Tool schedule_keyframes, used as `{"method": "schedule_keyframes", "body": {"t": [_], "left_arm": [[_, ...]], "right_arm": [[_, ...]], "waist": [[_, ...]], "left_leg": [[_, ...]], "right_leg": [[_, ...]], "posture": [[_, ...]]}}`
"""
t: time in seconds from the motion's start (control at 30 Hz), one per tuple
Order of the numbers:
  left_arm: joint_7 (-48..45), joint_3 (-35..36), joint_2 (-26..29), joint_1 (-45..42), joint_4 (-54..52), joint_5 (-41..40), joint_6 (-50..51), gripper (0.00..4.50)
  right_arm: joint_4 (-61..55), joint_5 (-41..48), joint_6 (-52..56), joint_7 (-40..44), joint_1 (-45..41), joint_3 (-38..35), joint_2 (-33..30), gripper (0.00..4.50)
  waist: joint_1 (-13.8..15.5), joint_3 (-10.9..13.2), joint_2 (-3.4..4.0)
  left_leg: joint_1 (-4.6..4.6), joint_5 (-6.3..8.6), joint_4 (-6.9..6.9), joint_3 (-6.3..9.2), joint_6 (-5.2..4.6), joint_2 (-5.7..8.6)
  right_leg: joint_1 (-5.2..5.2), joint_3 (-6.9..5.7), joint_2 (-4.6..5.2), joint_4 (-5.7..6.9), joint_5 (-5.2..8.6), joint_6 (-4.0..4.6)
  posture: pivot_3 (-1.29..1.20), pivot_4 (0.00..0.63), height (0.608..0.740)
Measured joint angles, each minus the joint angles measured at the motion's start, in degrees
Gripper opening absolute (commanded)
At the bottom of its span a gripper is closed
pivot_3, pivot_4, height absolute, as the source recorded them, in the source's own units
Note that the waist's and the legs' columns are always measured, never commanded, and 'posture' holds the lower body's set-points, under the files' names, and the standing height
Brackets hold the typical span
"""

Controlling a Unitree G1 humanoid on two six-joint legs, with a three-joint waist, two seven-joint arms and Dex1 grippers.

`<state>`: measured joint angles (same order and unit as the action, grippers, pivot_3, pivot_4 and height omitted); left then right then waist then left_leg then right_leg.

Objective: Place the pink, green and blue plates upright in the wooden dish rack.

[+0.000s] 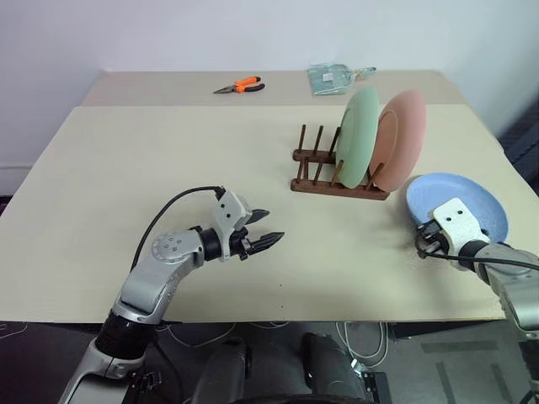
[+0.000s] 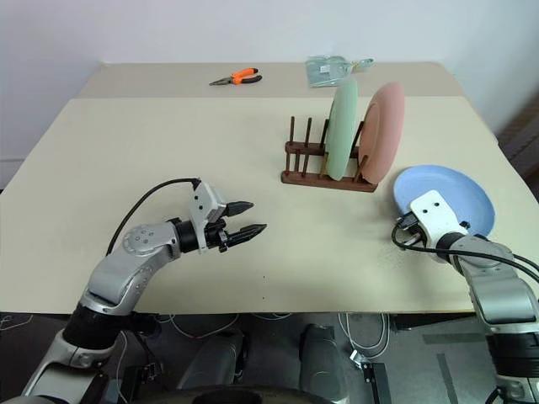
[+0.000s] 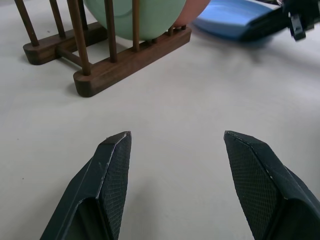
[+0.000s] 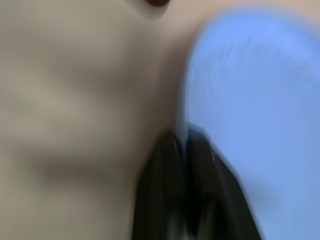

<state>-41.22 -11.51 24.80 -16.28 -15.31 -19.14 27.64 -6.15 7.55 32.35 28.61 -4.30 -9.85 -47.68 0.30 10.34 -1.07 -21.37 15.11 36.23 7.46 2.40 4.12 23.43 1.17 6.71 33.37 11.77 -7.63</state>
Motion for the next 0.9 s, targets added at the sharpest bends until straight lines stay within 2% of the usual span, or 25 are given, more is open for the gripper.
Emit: {"method": "schedule_keyframes", "body": {"t": [0.13,0.23,0.4,0.47,0.6,0.7,0.83,0.9], "left_arm": [[0.1,0.0,0.1,0.2,0.1,0.4,-0.6,3.05],[0.1,0.2,0.2,0.3,1.2,1.2,-1.7,3.05],[0.6,1.8,0.7,-0.3,4.6,2.7,-4.4,3.05],[1.1,2.9,0.8,-0.2,6.2,3.3,-6.0,3.05],[1.9,7.0,2.6,0.1,10.2,4.3,-10.1,3.05],[1.7,10.7,4.1,1.4,12.7,4.5,-13.5,3.05],[1.4,13.8,4.6,2.3,13.7,4.0,-15.4,3.05],[1.3,14.4,4.6,2.4,13.7,3.8,-15.8,3.05]], "right_arm": [[1.2,0.1,-3.7,-3.0,-3.4,-3.8,1.8,0.04],[1.8,1.1,-6.7,-5.8,-9.4,-8.7,2.5,0.04],[-5.2,16.9,-3.0,-8.2,-27.7,-17.5,8.1,0.04],[-9.3,26.4,1.2,-8.7,-33.5,-19.0,10.5,0.04],[-15.9,46.8,9.0,-12.6,-41.3,-17.7,17.5,0.04],[-16.7,58.8,10.8,-21.8,-46.8,-15.3,25.6,0.04],[-15.7,64.7,11.2,-32.9,-48.0,-9.4,34.5,0.04],[-14.4,64.3,11.5,-36.1,-47.4,-6.6,36.1,0.04]], "waist": [[0.2,0.0,0.07],[0.2,0.1,0.14],[-0.3,0.1,0.28],[-0.2,0.1,0.25],[-0.3,0.1,0.28],[-0.9,0.1,0.30],[-0.9,0.1,0.29],[-0.8,0.1,0.29]], "left_leg": [[-0.01,0.00,-0.02,0.00,0.00,0.00],[0.00,0.00,-0.03,-0.01,0.00,0.00],[0.01,-0.01,-0.11,0.14,0.00,-0.05],[-0.01,-0.01,-0.14,0.23,0.00,-0.05],[-0.02,-0.01,-0.15,0.26,0.00,-0.04],[-0.02,-0.01,-0.16,0.34,0.00,-0.05],[-0.06,-0.01,-0.15,0.36,0.01,-0.02],[-0.08,-0.02,-0.15,0.33,0.02,0.02]], "right_leg": [[0.02,0.00,-0.01,0.00,-0.01,0.00],[0.03,0.00,-0.01,0.01,-0.07,-0.01],[0.04,-0.07,-0.08,0.04,-0.17,-0.02],[0.03,-0.12,-0.08,0.01,-0.21,-0.02],[0.08,-0.12,-0.07,0.01,-0.22,0.03],[0.10,-0.11,-0.06,0.04,-0.22,0.07],[0.18,-0.11,-0.05,0.09,-0.24,0.04],[0.19,-0.11,-0.05,0.09,-0.25,0.04]], "posture": [[0.00,0.150,0.740],[0.00,0.150,0.740],[0.00,0.150,0.740],[0.00,0.150,0.740],[0.00,0.150,0.740],[0.00,0.150,0.740],[0.00,0.150,0.740],[0.00,0.150,0.740]]}}
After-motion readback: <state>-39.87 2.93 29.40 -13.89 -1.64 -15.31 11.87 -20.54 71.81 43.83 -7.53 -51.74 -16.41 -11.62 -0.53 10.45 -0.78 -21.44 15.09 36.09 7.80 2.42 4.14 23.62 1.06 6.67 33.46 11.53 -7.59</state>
